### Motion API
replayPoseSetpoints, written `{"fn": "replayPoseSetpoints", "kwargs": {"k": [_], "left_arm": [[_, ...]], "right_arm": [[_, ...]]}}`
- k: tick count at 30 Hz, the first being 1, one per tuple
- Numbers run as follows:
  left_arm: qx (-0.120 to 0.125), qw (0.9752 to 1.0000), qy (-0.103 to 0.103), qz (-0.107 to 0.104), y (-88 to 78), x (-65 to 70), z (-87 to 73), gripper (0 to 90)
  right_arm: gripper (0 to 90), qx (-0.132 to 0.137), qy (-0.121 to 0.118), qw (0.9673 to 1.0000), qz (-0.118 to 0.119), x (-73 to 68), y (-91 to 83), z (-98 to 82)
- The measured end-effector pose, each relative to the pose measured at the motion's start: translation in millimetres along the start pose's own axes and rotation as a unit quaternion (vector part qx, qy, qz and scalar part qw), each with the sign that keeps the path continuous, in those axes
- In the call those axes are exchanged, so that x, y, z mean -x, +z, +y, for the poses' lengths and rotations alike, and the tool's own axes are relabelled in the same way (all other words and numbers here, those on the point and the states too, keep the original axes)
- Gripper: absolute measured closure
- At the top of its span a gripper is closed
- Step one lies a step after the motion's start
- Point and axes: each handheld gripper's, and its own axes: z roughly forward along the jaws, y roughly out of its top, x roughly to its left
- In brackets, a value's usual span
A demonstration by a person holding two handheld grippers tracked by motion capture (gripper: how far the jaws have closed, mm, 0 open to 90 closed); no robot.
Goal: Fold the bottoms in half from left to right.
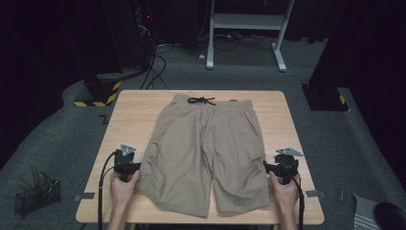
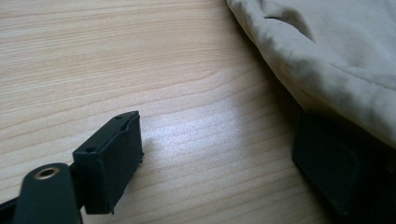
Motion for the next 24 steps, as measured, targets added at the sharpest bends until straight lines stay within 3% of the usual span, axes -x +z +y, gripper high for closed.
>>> {"fn": "replayPoseSetpoints", "kwargs": {"k": [14,15,18,24], "left_arm": [[0.002,0.9999,0.007,-0.009,-1.7,-3.6,-1.3,20.4],[0.002,0.9999,0.005,-0.012,-2.6,-5.6,-1.2,22.2],[-0.002,0.9991,-0.026,-0.035,-8.6,-18.0,0.4,21.6],[0.023,0.9974,-0.037,-0.058,-19.3,-24.9,5.9,18.2]], "right_arm": [[15.3,0.002,0.0,1.0,-0.004,-1.3,-0.7,-0.5],[15.6,0.001,0.001,1.0,-0.003,-1.5,-0.9,-0.6],[15.8,0.002,0.0,1.0,-0.003,-1.6,-0.9,-0.6],[16.3,0.003,-0.001,1.0,-0.003,-1.6,-1.0,-0.7]]}}
